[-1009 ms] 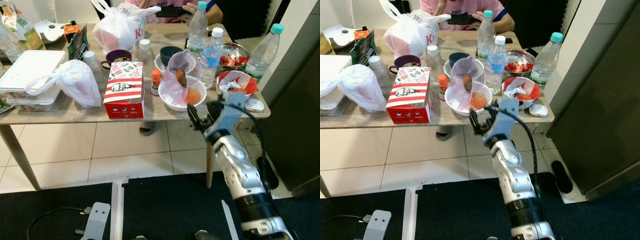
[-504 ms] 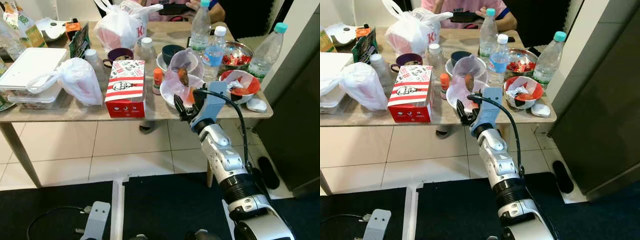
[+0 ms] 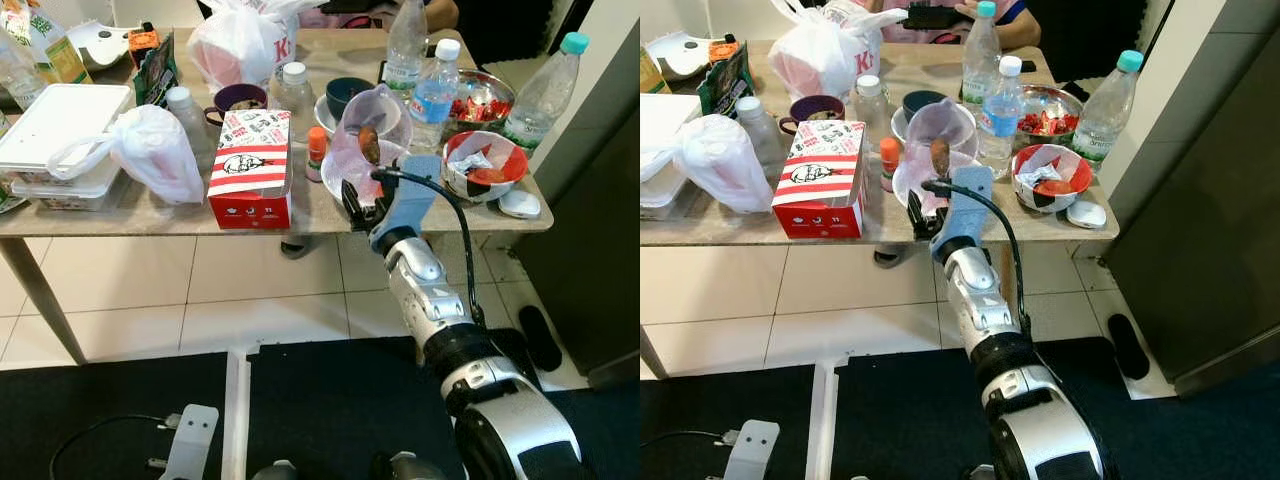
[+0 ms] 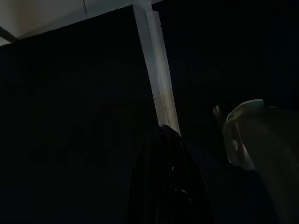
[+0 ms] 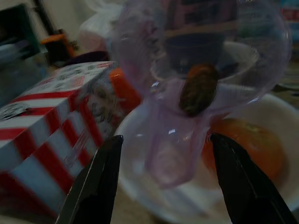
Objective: Restocking fridge
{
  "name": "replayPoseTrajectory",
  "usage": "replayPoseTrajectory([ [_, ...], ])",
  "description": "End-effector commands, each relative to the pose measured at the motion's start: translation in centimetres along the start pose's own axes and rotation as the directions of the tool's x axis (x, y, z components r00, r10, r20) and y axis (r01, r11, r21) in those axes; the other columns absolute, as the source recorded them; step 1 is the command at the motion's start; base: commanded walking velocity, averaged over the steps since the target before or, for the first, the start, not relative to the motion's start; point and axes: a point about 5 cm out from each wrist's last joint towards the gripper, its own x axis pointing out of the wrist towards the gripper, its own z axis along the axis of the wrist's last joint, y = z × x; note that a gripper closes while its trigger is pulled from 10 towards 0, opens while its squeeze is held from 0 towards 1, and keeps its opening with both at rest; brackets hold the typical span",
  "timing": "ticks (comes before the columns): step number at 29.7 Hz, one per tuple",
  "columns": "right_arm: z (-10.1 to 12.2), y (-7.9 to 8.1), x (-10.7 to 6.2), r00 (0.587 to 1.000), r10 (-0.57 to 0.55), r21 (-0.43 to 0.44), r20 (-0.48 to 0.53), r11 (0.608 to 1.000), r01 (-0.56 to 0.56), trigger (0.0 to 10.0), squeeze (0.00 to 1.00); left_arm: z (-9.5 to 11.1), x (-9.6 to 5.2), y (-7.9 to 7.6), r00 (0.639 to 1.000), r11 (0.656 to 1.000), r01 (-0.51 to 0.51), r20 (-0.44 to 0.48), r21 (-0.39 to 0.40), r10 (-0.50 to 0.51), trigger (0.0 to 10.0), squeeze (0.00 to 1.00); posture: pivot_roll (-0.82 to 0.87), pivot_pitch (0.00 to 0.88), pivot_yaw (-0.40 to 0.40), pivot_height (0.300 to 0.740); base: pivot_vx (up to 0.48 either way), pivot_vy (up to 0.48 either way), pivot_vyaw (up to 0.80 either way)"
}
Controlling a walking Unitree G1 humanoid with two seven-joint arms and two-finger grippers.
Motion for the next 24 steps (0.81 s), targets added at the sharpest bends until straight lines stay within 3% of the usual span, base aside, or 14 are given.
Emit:
replayPoseTrajectory([
  [1,-0.1,-0.6,0.1,0.999,-0.050,0.003,0.003,0.999,0.050,10.0,0.00,-0.8,-0.4,0.8,1.000,1.000,-0.019,-0.018,0.000,0.019,10.0,0.00,0.10,0.200,-0.027,0.740,0.000,0.000,0.00],
  [3,0.1,-0.8,0.3,0.998,-0.063,0.002,0.006,0.998,0.063,10.0,0.00,-0.8,-0.4,0.8,1.000,1.000,-0.018,-0.018,0.000,0.018,10.0,0.00,0.10,0.198,-0.028,0.740,0.000,0.000,0.00],
  [4,0.1,-1.0,0.4,0.997,-0.079,-0.008,-0.001,0.997,0.079,5.5,0.00,-0.8,-0.4,0.8,1.000,1.000,-0.017,-0.018,0.000,0.017,10.0,0.00,0.10,0.197,-0.029,0.740,0.000,0.000,0.00],
  [5,0.2,-1.0,0.4,0.997,-0.082,-0.010,-0.004,0.997,0.082,4.0,0.00,-0.8,-0.4,0.8,1.000,1.000,-0.017,-0.018,-0.001,0.017,10.0,0.00,0.10,0.196,-0.030,0.740,0.000,0.000,0.00],
  [6,0.2,-1.0,0.4,0.997,-0.083,-0.011,-0.006,0.997,0.083,4.0,0.00,-0.8,-0.4,0.8,1.000,1.000,-0.018,-0.018,-0.001,0.018,10.0,0.00,0.10,0.196,-0.030,0.740,0.000,0.000,0.00],
  [7,0.2,-1.1,0.4,0.997,-0.081,-0.015,-0.006,0.997,0.081,1.8,0.00,-0.8,-0.4,0.8,1.000,1.000,-0.018,-0.018,-0.001,0.018,10.0,0.00,0.10,0.195,-0.031,0.740,0.000,0.000,0.00],
  [8,0.1,-1.1,0.4,0.997,-0.081,-0.019,-0.006,0.997,0.081,1.0,0.00,-0.8,-0.4,0.7,1.000,1.000,-0.018,-0.019,-0.002,0.018,10.0,0.00,0.10,0.195,-0.031,0.740,0.000,0.000,0.00],
  [9,0.1,-1.1,0.5,0.997,-0.083,-0.022,-0.006,0.996,0.083,1.0,0.00,-0.8,-0.4,0.7,1.000,1.000,-0.018,-0.018,-0.002,0.018,10.0,0.00,0.10,0.195,-0.031,0.740,0.000,0.000,0.00],
  [10,0.1,-1.1,0.5,0.997,-0.082,-0.022,-0.006,0.996,0.082,0.0,0.00,-0.8,-0.4,0.7,1.000,1.000,-0.018,-0.019,-0.003,0.018,10.0,0.00,0.10,0.191,-0.031,0.740,0.000,0.000,0.00],
  [21,0.3,-1.3,0.5,0.998,-0.066,-0.003,0.025,0.998,0.066,0.0,0.00,-0.5,-0.2,0.5,1.000,1.000,-0.011,-0.011,-0.002,0.011,10.0,0.00,0.08,0.174,-0.031,0.740,0.000,0.000,0.00],
  [22,0.7,-1.3,0.5,0.997,-0.057,-0.003,0.048,0.998,0.057,1.1,0.00,-0.4,-0.2,0.5,1.000,1.000,-0.011,-0.008,-0.003,0.011,10.0,0.00,0.08,0.174,-0.031,0.740,0.000,0.000,0.00],
  [23,1.2,-1.4,0.6,0.996,-0.050,-0.017,0.078,0.999,0.052,10.0,0.00,-0.2,-0.1,0.4,1.000,1.000,-0.010,-0.001,-0.005,0.010,10.0,0.00,0.08,0.170,-0.031,0.740,0.000,0.000,0.00],
  [24,1.5,-1.4,0.6,0.994,-0.046,-0.028,0.098,0.998,0.049,10.0,0.00,0.0,-0.1,0.4,1.000,1.000,-0.010,0.003,-0.007,0.010,10.0,0.00,0.08,0.170,-0.031,0.740,0.000,0.000,0.00],
])
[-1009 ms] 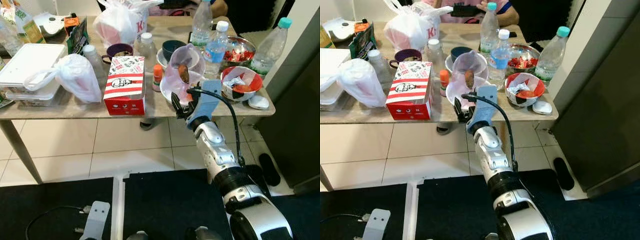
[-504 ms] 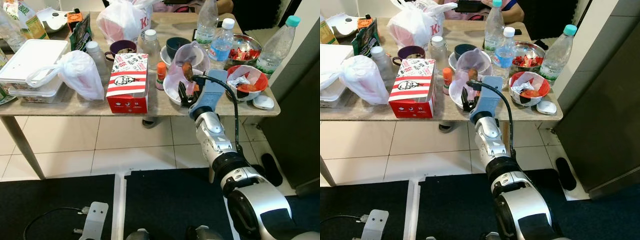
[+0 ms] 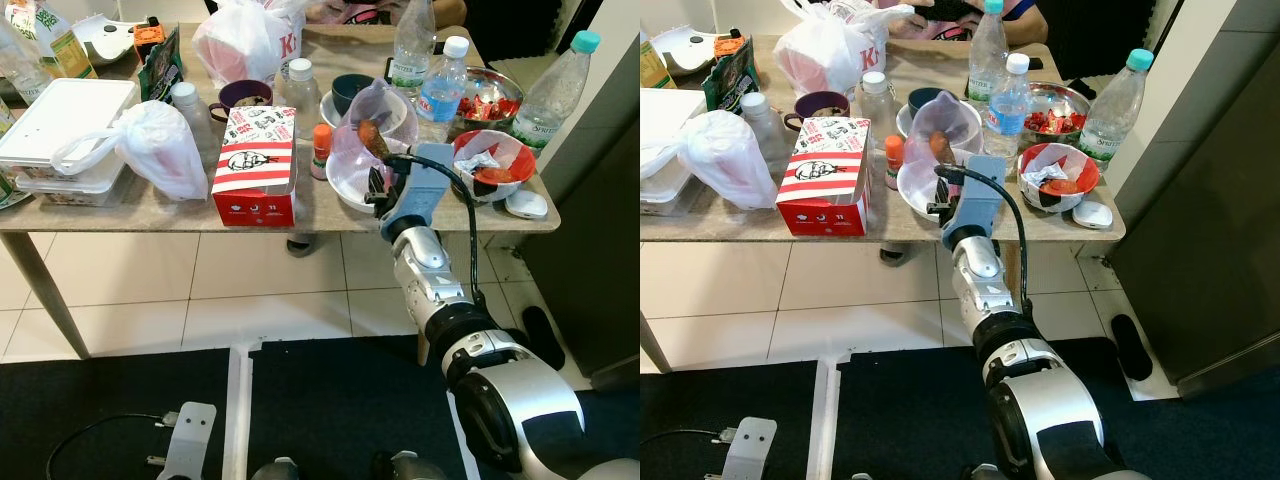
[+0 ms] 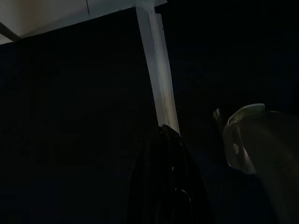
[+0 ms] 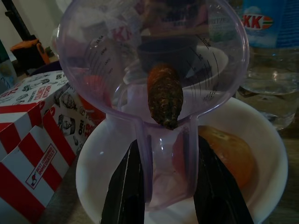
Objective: Restocking fridge
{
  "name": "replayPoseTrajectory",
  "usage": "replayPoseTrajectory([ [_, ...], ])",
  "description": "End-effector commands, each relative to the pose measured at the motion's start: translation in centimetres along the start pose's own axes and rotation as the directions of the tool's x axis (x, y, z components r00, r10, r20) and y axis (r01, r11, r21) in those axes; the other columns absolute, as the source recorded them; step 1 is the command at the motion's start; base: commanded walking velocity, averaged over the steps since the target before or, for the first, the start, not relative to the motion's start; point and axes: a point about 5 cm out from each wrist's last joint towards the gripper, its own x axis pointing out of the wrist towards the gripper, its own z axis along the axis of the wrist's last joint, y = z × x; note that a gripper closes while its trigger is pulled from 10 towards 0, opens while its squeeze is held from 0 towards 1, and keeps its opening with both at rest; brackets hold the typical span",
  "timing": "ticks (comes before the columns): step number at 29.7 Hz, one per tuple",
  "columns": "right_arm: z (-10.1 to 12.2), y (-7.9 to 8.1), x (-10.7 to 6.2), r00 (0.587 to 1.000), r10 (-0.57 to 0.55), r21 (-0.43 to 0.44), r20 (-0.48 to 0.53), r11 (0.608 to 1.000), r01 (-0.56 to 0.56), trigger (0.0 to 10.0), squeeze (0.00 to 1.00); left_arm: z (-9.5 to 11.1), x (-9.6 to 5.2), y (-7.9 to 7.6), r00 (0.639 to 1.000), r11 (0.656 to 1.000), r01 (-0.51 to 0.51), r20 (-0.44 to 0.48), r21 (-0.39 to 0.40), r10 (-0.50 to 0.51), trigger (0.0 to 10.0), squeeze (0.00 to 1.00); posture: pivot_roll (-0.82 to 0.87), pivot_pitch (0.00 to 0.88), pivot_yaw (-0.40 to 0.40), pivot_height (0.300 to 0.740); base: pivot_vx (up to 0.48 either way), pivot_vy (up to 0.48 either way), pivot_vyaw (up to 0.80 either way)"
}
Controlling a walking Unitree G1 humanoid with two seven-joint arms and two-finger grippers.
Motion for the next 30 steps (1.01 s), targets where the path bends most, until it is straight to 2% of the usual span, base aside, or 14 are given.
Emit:
replayPoseTrajectory([
  [1,1.5,0.0,0.2,0.996,0.021,-0.031,0.086,0.999,-0.018,10.0,0.00,-0.4,-0.2,0.3,1.000,1.000,-0.004,-0.013,0.002,0.004,10.0,0.00,0.08,0.170,-0.031,0.740,0.000,0.000,0.00],
  [4,2.0,-0.2,0.2,0.993,0.028,-0.064,0.114,0.998,-0.021,10.0,0.00,-0.2,-0.1,0.3,1.000,1.000,-0.004,-0.005,0.000,0.004,10.0,0.00,0.08,0.168,-0.032,0.740,0.000,0.000,0.00],
  [8,4.5,-1.5,-0.8,0.975,0.065,-0.168,0.213,0.985,-0.029,10.0,0.00,0.3,-0.1,0.4,1.000,1.000,0.003,0.025,0.021,-0.003,10.0,0.00,0.05,0.164,-0.032,0.740,0.000,0.000,0.00],
  [11,4.9,-3.0,-3.3,0.980,0.091,-0.218,0.180,0.975,-0.051,10.0,0.00,0.6,-0.2,0.2,0.998,0.996,0.032,0.049,0.080,-0.036,10.0,0.00,0.04,0.162,-0.033,0.740,0.000,0.000,0.00],
  [16,4.8,-3.9,-5.0,0.984,0.108,-0.245,0.143,0.967,-0.070,10.0,0.00,1.0,-0.1,0.0,0.996,0.994,0.044,0.067,0.095,-0.051,10.0,0.00,0.01,0.162,-0.034,0.740,0.000,0.000,0.00],
  [19,5.4,-5.9,-7.8,0.989,0.146,-0.318,0.036,0.940,-0.127,10.0,0.00,2.4,0.3,-0.3,0.991,0.993,0.063,0.109,0.097,-0.074,10.0,0.00,-0.01,0.160,-0.035,0.740,0.000,0.000,0.00],
  [21,5.7,-6.2,-8.1,0.989,0.148,-0.333,0.028,0.934,-0.131,10.0,0.00,2.8,0.4,-0.4,0.990,0.993,0.065,0.117,0.095,-0.076,10.0,0.00,-0.01,0.160,-0.035,0.740,0.000,0.000,0.00],
  [22,6.9,-7.4,-8.4,0.993,0.111,-0.349,0.047,0.933,-0.088,10.0,0.00,3.6,0.7,-0.4,0.987,0.994,0.064,0.138,0.092,-0.077,10.0,0.00,-0.03,0.156,-0.035,0.740,0.000,0.000,0.00],
  [23,6.9,-7.4,-8.4,0.993,0.111,-0.349,0.047,0.933,-0.088,10.0,0.00,3.6,0.7,-0.4,0.987,0.994,0.064,0.138,0.092,-0.077,10.0,0.00,-0.03,0.156,-0.035,0.740,0.000,0.000,0.00],
  [24,9.4,-9.7,-8.8,0.995,-0.001,-0.364,0.104,0.931,0.039,10.0,0.00,5.2,1.1,-0.3,0.980,0.995,0.060,0.185,0.081,-0.074,10.0,0.00,-0.04,0.151,-0.034,0.740,0.000,0.000,0.00],
  [25,9.4,-9.7,-8.8,0.995,-0.001,-0.364,0.104,0.931,0.039,10.0,0.00,5.2,1.1,-0.3,0.980,0.995,0.060,0.185,0.081,-0.074,10.0,0.00,-0.04,0.151,-0.034,0.740,0.000,0.000,0.00],
  [27,11.0,-10.9,-9.4,0.982,-0.095,-0.338,0.162,0.930,0.146,10.0,0.00,6.7,1.3,-0.4,0.971,0.995,0.062,0.226,0.083,-0.079,10.0,0.00,-0.04,0.148,-0.027,0.740,0.000,0.000,0.00],
  [30,11.5,-11.3,-9.7,0.971,-0.145,-0.314,0.187,0.928,0.200,10.0,0.00,7.6,1.4,-0.5,0.963,0.994,0.067,0.254,0.086,-0.087,10.0,0.00,-0.04,0.146,-0.024,0.740,0.000,0.000,0.00],
])
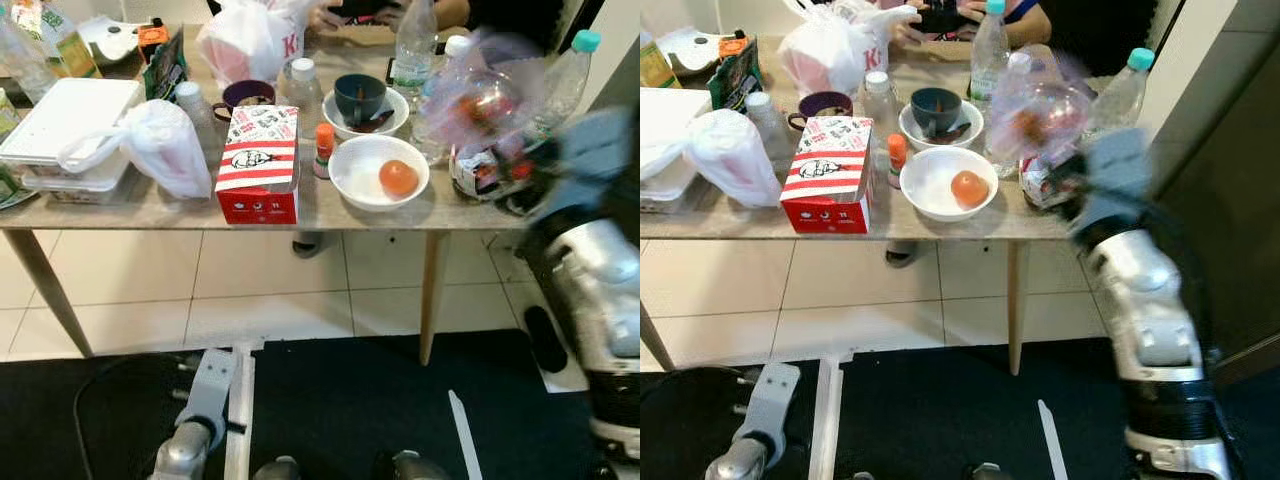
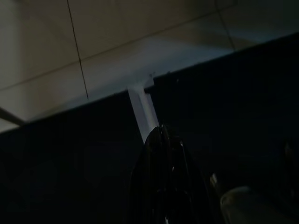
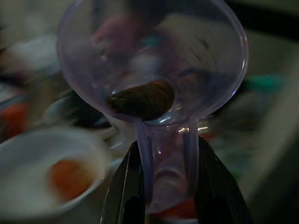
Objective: Restocking fridge
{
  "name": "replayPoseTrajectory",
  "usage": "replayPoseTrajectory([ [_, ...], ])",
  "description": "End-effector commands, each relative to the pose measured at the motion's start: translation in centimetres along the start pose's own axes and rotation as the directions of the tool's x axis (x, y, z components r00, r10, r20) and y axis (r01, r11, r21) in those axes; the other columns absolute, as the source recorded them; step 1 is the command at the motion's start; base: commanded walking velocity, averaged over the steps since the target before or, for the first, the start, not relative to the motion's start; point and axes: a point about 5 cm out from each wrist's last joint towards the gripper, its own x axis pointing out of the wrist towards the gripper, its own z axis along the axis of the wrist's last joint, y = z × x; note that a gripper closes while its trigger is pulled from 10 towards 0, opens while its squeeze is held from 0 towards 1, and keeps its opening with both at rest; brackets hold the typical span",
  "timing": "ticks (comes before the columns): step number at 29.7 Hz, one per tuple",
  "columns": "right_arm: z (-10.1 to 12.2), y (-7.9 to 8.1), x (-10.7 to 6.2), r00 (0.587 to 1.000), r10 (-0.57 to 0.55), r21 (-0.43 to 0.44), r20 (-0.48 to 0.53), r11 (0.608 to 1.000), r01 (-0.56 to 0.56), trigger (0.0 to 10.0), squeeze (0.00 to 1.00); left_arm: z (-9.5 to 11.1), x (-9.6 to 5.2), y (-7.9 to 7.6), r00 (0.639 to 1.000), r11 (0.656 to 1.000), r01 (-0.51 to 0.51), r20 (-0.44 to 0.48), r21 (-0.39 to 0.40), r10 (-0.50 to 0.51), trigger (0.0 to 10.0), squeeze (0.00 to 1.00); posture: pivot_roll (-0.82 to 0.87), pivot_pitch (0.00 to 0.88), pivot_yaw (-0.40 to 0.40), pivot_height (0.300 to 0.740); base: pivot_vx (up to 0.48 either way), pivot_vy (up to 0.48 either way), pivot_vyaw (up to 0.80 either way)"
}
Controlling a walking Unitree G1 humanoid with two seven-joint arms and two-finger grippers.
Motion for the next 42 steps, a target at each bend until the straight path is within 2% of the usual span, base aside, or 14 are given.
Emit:
replayPoseTrajectory([
  [1,0.0,-0.5,-0.5,0.997,-0.077,0.017,-0.013,0.997,0.077,10.0,0.00,0.1,0.0,0.0,1.000,1.000,0.010,0.007,-0.011,-0.010,10.0,0.00,-0.04,0.144,-0.022,0.740,0.000,0.000,0.00],
  [8,-1.6,-2.5,-1.0,0.957,-0.280,-0.015,-0.077,0.960,0.279,10.0,0.00,1.9,0.5,0.2,0.997,0.999,0.008,0.079,-0.037,-0.005,10.0,0.00,-0.03,0.142,-0.026,0.740,0.000,0.000,0.00],
  [10,-3.1,-5.7,-2.1,0.872,-0.475,-0.096,-0.118,0.880,0.466,10.0,0.00,2.8,0.8,0.3,0.994,0.999,0.003,0.110,-0.054,0.003,10.0,0.00,-0.03,0.142,-0.029,0.740,0.000,0.000,0.00],
  [13,-3.5,-6.7,-2.6,0.841,-0.526,-0.122,-0.126,0.849,0.513,10.0,0.00,2.8,0.8,0.3,0.994,0.998,0.004,0.112,-0.055,0.003,10.0,0.00,-0.03,0.142,-0.029,0.740,0.000,0.000,0.00],
  [17,-4.3,-9.4,-4.1,0.759,-0.640,-0.199,-0.123,0.765,0.612,10.0,0.00,2.4,0.6,0.2,0.995,0.998,0.010,0.100,-0.054,-0.004,10.0,0.00,-0.03,0.144,-0.030,0.740,0.000,0.000,0.00],
  [19,-5.5,-11.8,-5.5,0.701,-0.695,-0.224,-0.162,0.718,0.659,10.0,0.00,1.8,0.4,0.1,0.997,0.999,0.012,0.077,-0.053,-0.008,10.0,0.00,-0.04,0.144,-0.029,0.740,0.000,0.000,0.00],
  [21,-5.8,-12.4,-5.9,0.687,-0.705,-0.222,-0.178,0.708,0.670,10.0,0.00,1.6,0.4,0.1,0.997,0.999,0.012,0.072,-0.052,-0.008,10.0,0.00,-0.04,0.144,-0.029,0.740,0.000,0.000,0.00],
  [23,-7.0,-13.9,-7.1,0.636,-0.740,-0.219,-0.217,0.672,0.707,10.0,0.00,1.3,0.3,0.1,0.998,0.998,0.011,0.058,-0.054,-0.008,10.0,0.00,-0.04,0.144,-0.029,0.740,0.000,0.000,0.00],
  [26,-7.6,-14.4,-7.5,0.618,-0.749,-0.215,-0.239,0.662,0.719,10.0,0.00,1.2,0.3,0.1,0.999,0.998,0.011,0.053,-0.054,-0.008,10.0,0.00,-0.04,0.143,-0.029,0.740,0.000,0.000,0.00],
  [27,-9.9,-15.1,-9.0,0.589,-0.752,-0.226,-0.298,0.654,0.722,10.0,0.00,0.8,0.1,0.2,0.999,0.998,0.008,0.038,-0.055,-0.006,10.0,0.00,-0.05,0.143,-0.028,0.740,0.000,0.000,0.00],
  [32,-13.6,-14.4,-11.1,0.585,-0.719,-0.197,-0.376,0.679,0.707,10.0,0.00,0.4,0.1,0.2,1.000,0.998,0.006,0.021,-0.055,-0.005,10.0,0.00,-0.04,0.142,-0.027,0.740,0.000,0.000,0.00],
  [34,-17.0,-12.6,-13.1,0.594,-0.663,-0.136,-0.455,0.711,0.690,10.0,0.00,0.3,0.0,0.3,1.000,0.999,0.004,0.015,-0.054,-0.004,10.0,0.00,-0.04,0.142,-0.025,0.740,0.000,0.000,0.00],
  [39,-19.2,-10.9,-14.2,0.615,-0.588,-0.061,-0.525,0.748,0.661,10.0,0.00,0.3,0.0,0.4,1.000,0.999,0.004,0.013,-0.051,-0.003,10.0,0.00,-0.04,0.142,-0.021,0.740,0.000,0.000,0.00],
  [42,-21.2,-9.7,-15.5,0.582,-0.545,-0.070,-0.604,0.763,0.642,10.0,0.00,0.2,-0.1,0.5,1.000,0.999,0.005,0.011,-0.046,-0.004,10.0,0.00,-0.04,0.141,-0.017,0.740,0.000,0.000,0.00],
])
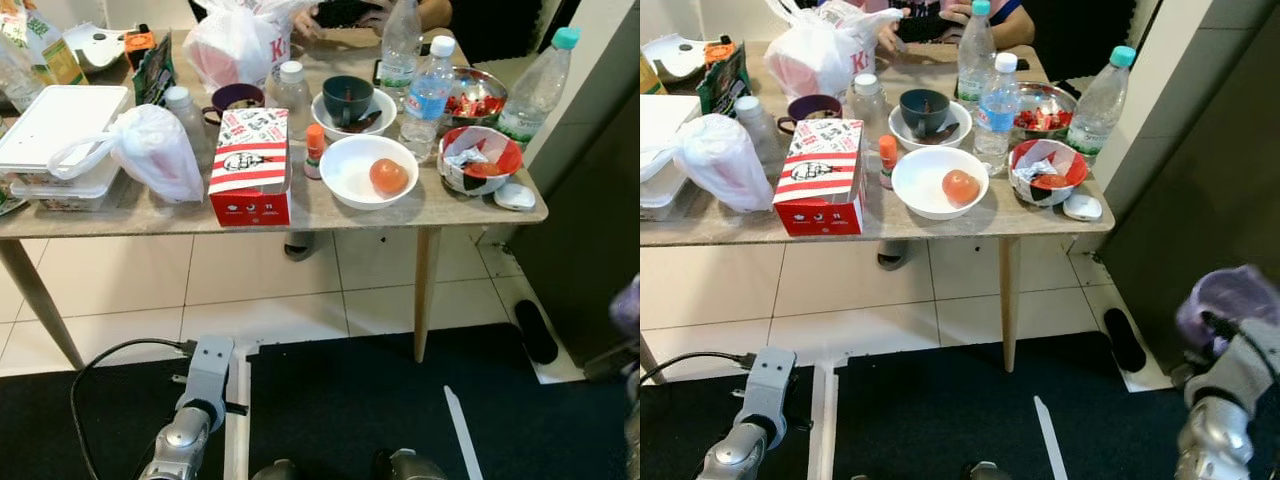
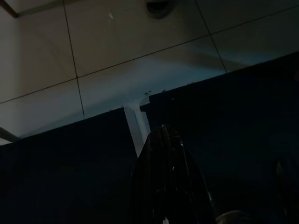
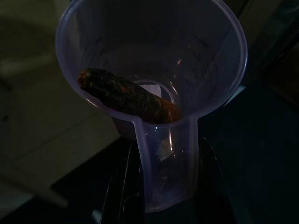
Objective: Restocking fridge
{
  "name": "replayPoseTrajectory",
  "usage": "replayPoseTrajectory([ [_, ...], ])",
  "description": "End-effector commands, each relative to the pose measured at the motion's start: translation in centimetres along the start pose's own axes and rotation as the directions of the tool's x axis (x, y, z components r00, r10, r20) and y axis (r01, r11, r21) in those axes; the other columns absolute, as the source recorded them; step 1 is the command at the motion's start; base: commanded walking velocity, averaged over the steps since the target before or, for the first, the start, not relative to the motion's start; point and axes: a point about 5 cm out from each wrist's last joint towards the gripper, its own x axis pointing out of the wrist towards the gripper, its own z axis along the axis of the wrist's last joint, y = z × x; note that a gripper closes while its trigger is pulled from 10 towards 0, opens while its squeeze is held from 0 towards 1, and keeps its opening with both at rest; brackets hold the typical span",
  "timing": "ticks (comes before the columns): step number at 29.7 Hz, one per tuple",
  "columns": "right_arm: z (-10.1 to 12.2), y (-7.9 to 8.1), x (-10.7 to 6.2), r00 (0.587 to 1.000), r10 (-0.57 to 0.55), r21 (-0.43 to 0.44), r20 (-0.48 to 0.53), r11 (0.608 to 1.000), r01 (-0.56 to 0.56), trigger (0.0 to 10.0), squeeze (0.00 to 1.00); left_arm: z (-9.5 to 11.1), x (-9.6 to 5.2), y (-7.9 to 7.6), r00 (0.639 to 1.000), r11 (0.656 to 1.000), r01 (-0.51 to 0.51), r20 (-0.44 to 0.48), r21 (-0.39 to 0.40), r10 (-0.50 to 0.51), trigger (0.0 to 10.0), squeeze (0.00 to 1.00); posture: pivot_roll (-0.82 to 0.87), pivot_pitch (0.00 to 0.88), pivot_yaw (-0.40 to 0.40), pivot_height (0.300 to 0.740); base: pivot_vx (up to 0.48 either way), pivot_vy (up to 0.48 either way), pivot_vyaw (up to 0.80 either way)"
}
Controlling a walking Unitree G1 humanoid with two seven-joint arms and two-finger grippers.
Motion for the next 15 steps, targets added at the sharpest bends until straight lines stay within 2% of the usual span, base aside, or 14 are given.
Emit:
replayPoseTrajectory([
  [1,-1.2,-0.4,-0.2,1.000,-0.007,-0.012,-0.026,1.000,0.007,10.0,0.00,-0.9,-0.4,0.2,0.999,1.000,0.002,-0.037,0.007,-0.002,10.0,0.00,-0.04,0.139,-0.017,0.740,0.000,0.000,0.00],
  [4,-2.4,0.2,-0.4,0.997,0.069,-0.025,-0.040,0.997,-0.070,10.0,0.00,-0.6,-0.3,0.3,1.000,1.000,0.001,-0.029,0.006,-0.001,10.0,0.00,-0.04,0.137,-0.016,0.740,0.000,0.000,0.00],
  [14,-3.2,0.5,-0.5,0.996,0.083,-0.015,-0.041,0.996,-0.084,10.0,0.00,0.1,0.2,-0.2,1.000,1.000,0.002,-0.008,-0.028,-0.002,10.0,0.00,-0.03,0.132,-0.019,0.740,0.000,0.000,0.00],
  [15,-3.3,0.7,-0.5,0.995,0.088,-0.010,-0.042,0.996,-0.088,10.0,0.00,0.2,0.3,-0.2,1.000,1.000,0.003,-0.002,-0.029,-0.004,10.0,0.00,-0.03,0.131,-0.020,0.740,0.000,0.000,-0.67],
])
